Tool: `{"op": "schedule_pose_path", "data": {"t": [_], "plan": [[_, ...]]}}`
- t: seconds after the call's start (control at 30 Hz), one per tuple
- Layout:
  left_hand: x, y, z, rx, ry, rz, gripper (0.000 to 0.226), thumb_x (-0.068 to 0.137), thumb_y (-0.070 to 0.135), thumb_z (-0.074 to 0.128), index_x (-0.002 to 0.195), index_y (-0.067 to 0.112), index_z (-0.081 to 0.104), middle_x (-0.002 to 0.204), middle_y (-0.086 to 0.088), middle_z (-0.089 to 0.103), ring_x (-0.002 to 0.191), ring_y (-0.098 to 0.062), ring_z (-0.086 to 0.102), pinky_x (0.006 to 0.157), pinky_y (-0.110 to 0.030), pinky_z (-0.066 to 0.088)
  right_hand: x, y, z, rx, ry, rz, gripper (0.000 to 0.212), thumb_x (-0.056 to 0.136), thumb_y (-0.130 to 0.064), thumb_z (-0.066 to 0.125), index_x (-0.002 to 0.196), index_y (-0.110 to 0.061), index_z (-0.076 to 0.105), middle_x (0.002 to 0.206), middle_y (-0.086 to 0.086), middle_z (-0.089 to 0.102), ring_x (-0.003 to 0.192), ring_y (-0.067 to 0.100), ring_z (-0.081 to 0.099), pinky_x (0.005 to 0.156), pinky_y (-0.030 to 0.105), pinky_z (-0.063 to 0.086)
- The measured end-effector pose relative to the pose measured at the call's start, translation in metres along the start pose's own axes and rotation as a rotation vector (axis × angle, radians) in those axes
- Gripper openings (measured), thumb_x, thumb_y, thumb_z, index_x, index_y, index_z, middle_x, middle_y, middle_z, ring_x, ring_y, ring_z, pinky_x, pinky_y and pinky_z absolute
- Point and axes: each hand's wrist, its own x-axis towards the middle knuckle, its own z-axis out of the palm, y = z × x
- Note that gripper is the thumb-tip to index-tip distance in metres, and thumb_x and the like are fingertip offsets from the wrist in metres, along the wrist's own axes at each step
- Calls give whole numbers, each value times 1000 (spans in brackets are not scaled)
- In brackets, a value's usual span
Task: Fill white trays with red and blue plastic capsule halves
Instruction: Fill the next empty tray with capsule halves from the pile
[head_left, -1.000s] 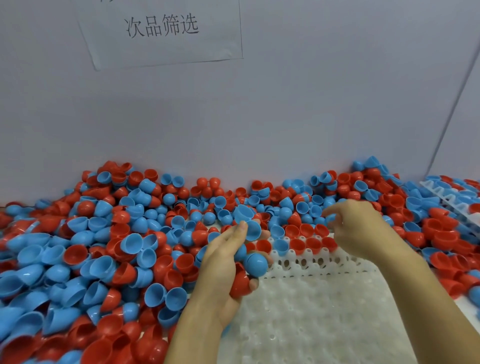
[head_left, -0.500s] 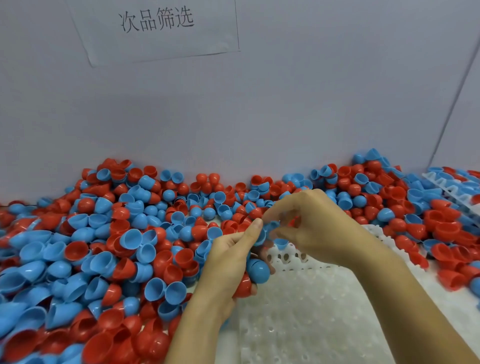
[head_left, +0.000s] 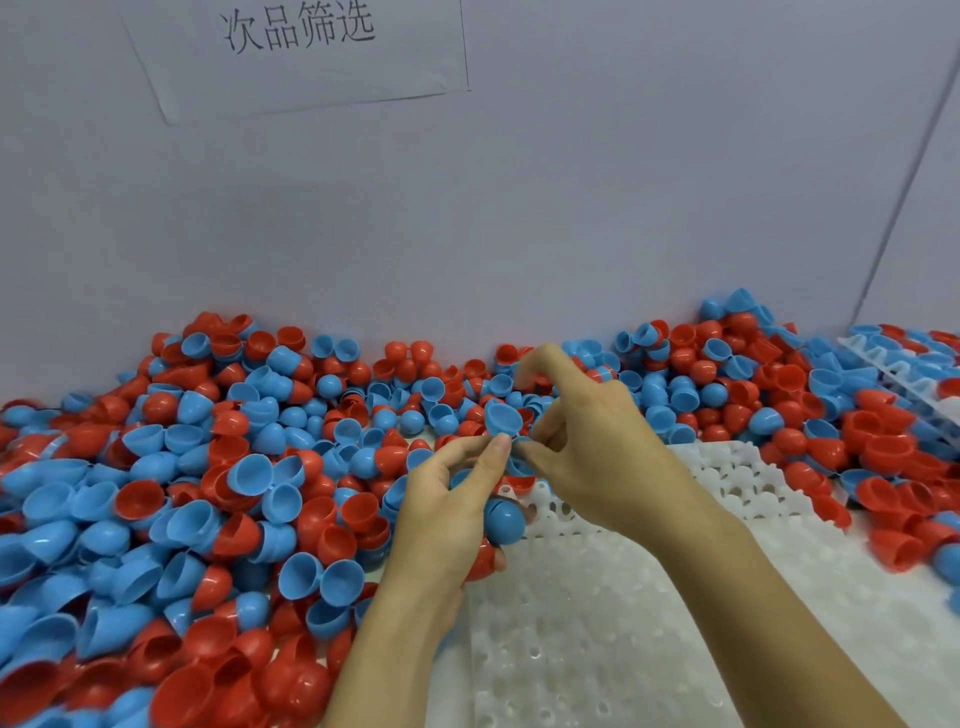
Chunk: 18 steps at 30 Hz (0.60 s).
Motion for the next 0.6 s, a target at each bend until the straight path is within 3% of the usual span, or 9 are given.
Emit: {"op": "schedule_pose_path", "data": {"t": [0.1, 0.2, 0.27, 0.37, 0.47, 0.6], "plan": [[-1, 0, 1, 5, 2, -12, 18, 77, 52, 67, 88, 42, 78, 100, 9, 77, 100, -19, 73, 84, -43, 60, 0, 0, 2, -91, -67, -28, 25, 92, -10, 67, 108, -29, 65, 71, -7, 67, 61, 9, 64, 62, 25, 59], [-3, 2, 3, 33, 27, -70, 18, 94, 45, 63, 82, 41, 77, 92, 8, 77, 91, -21, 74, 58, -30, 54, 2, 11, -8, -96, -16, 46, 21, 92, -8, 65, 110, -18, 73, 74, -14, 64, 64, -2, 62, 63, 8, 47], [-3, 4, 2, 35, 63, -117, 22, 96, 37, 62, 80, 34, 77, 88, 5, 77, 83, -20, 73, 46, -25, 46, 3, 26, -27, -123, 83, 143, 20, 92, -11, 67, 110, -17, 74, 73, -13, 64, 65, 1, 65, 61, 7, 44], [-4, 8, 1, -58, 92, -199, 19, 95, 28, 64, 82, 23, 77, 86, -1, 77, 64, -15, 70, 38, -23, 42, -1, 64, -57, -220, 170, 297, 22, 92, -14, 69, 114, -15, 73, 93, 3, 72, 69, 4, 61, 70, 18, 51], [-4, 9, 1, -95, 92, -222, 15, 94, 27, 64, 90, 18, 76, 88, -4, 77, 64, -17, 70, 37, -22, 41, -10, 95, -64, -364, 98, 464, 23, 92, -15, 68, 114, -20, 72, 110, 10, 72, 83, 20, 65, 80, 40, 60], [-3, 9, 2, -101, 79, -237, 17, 93, 27, 63, 86, 21, 78, 91, -4, 77, 71, -20, 69, 38, -22, 41, -14, 110, -48, -439, -46, 561, 26, 93, -13, 67, 114, -27, 72, 119, 9, 68, 89, 24, 64, 77, 41, 60]]}}
